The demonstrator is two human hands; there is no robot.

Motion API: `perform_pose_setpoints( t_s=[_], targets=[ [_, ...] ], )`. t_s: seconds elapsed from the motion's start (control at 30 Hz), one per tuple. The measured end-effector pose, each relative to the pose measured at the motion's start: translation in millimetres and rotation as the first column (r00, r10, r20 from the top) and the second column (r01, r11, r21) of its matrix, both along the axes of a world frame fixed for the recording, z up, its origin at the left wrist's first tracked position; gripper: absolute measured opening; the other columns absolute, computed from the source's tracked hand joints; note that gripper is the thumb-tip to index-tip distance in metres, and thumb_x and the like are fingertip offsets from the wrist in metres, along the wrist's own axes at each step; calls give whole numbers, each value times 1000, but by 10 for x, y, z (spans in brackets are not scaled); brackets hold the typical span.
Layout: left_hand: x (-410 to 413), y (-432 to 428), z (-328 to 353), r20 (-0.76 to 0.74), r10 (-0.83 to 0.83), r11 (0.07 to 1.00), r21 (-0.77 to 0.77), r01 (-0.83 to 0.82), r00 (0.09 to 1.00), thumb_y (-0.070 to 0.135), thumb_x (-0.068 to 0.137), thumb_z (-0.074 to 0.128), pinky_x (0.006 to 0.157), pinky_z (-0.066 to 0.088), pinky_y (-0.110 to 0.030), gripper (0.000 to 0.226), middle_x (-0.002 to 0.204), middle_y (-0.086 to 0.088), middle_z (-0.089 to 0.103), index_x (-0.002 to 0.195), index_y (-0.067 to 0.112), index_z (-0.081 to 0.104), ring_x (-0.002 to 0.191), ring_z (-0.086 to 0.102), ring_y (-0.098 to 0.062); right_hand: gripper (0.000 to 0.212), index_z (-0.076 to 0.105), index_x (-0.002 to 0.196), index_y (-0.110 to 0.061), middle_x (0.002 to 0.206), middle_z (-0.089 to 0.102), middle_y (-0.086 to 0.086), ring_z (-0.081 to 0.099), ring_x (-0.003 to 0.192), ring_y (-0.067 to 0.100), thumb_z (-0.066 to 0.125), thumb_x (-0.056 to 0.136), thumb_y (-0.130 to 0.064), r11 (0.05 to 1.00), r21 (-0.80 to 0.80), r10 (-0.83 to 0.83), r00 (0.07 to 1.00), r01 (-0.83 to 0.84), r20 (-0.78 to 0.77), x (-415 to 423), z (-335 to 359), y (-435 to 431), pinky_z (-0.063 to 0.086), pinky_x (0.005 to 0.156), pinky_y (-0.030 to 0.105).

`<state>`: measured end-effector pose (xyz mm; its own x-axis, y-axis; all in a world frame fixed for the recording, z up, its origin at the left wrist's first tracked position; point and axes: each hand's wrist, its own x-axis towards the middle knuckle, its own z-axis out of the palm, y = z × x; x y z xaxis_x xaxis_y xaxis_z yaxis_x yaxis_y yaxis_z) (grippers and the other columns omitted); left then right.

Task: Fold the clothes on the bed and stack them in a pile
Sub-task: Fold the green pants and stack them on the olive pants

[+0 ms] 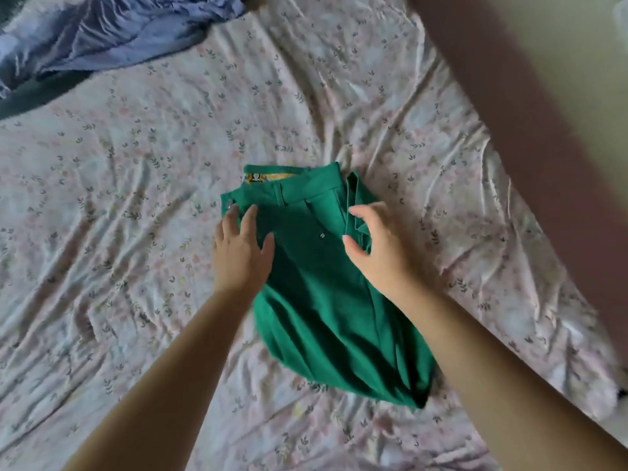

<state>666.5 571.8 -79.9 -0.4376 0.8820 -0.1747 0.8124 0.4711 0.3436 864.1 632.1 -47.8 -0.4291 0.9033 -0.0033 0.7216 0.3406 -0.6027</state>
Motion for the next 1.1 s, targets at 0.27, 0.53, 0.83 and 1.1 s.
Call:
perform_pose_setpoints(
  t_s=[0.27, 0.53, 0.83, 1.1],
  targets=[
    [-374, 454, -169, 231, 231, 972, -108, -211, 945, 34, 87, 59, 105, 32, -42, 70, 142, -17, 33, 145, 16, 24, 130, 34, -33, 68, 24, 141, -7, 142, 35, 12, 35, 131, 27, 60, 87, -28, 917, -375, -107, 989, 138, 104, -569, -412, 608, 34, 104, 35],
    [-285, 244, 284, 588, 305, 919, 25, -393, 749, 15, 75, 74, 85, 48, -34, 53, 109, -1, 54, 121, 25, 50, 100, 55, -20, 16, 55, 98, -6, 85, 61, 9, 55, 75, 23, 61, 82, -9, 808, -563, -341, 916, 172, -209, -576, -190, 538, 39, 61, 27],
    [182, -370, 1398, 644, 160, 964, 62, -259, 748, 9, 78, 70, 56, 50, -17, 72, 91, 11, 54, 131, 38, 31, 72, 59, -1, 20, 57, 78, -26, 71, 63, -15, 55, 68, -7, 60, 86, -7, 871, -492, -237, 864, -14, -444, 24, 999, -86, 42, 68, 13],
    [500, -452, 2802, 532, 131, 912, 266, -312, 837, 14, 77, 72, 53, 36, -11, 64, 94, 5, 50, 131, 24, 39, 73, 47, -9, 16, 63, 97, -2, 93, 62, 9, 54, 83, 10, 55, 87, -12, 985, -108, -172, 874, 138, -454, 112, 2535, -48, 39, 73, 7]
  ],
)
